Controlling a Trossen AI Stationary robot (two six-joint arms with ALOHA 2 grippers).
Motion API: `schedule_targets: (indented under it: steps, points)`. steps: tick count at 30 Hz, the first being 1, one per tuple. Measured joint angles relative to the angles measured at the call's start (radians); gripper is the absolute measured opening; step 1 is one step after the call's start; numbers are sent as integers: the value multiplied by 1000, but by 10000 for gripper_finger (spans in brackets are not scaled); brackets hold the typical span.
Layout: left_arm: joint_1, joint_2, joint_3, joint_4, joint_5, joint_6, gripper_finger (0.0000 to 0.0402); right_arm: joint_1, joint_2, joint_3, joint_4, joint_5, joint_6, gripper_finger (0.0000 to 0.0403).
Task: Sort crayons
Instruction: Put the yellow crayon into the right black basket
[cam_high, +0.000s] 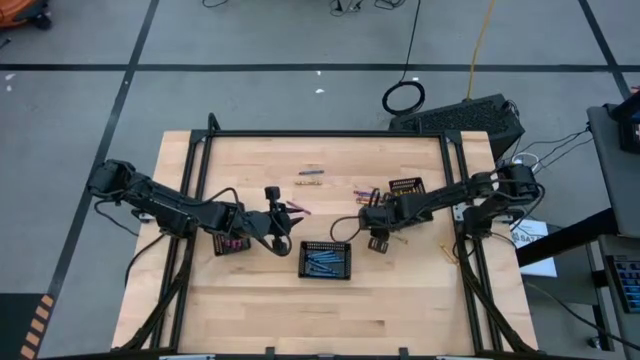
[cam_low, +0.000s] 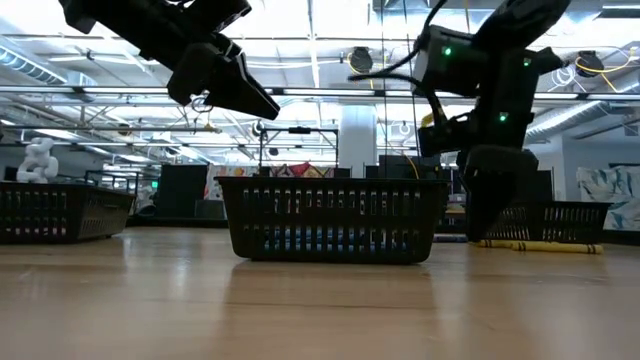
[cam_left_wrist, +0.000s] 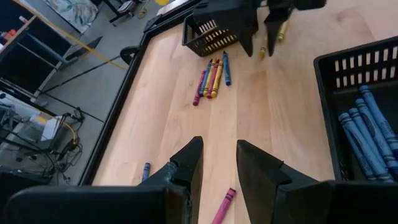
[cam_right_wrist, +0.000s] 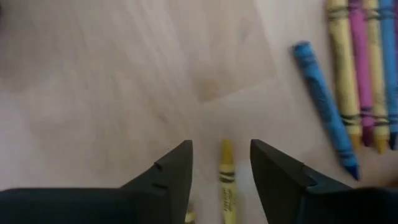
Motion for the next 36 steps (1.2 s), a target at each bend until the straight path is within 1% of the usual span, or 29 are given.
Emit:
schedule_targets:
  steps: [5,12,15,20,23,25,27,33,36]
  points:
    - [-1,0,0,-2,1,-40,95,-38,0,0,-18,5,-32,107]
    - [-1,0,0,-2,2,-53,95,-54,22,1,-29,1,-77,52]
    - [-1,0,0,-2,2,-69,95,-54,44,4,-25,2,-83,41]
    - [-3,0,0,-8,2,-72,95,-54,65,5,-17,2,-121,34]
    - [-3,0,0,-8,2,-75,95,-51,50,3,-4,2,-133,11]
    - [-3,0,0,-8,2,-87,95,-42,30,-1,2,26,-128,5]
    - [-3,0,0,-9,2,-92,95,-30,-4,-4,21,81,-112,5]
    - [-3,0,0,-9,2,-92,95,-5,-191,0,81,125,-103,1]
    - [-3,0,0,-9,2,-97,95,10,-317,0,88,210,-100,1]
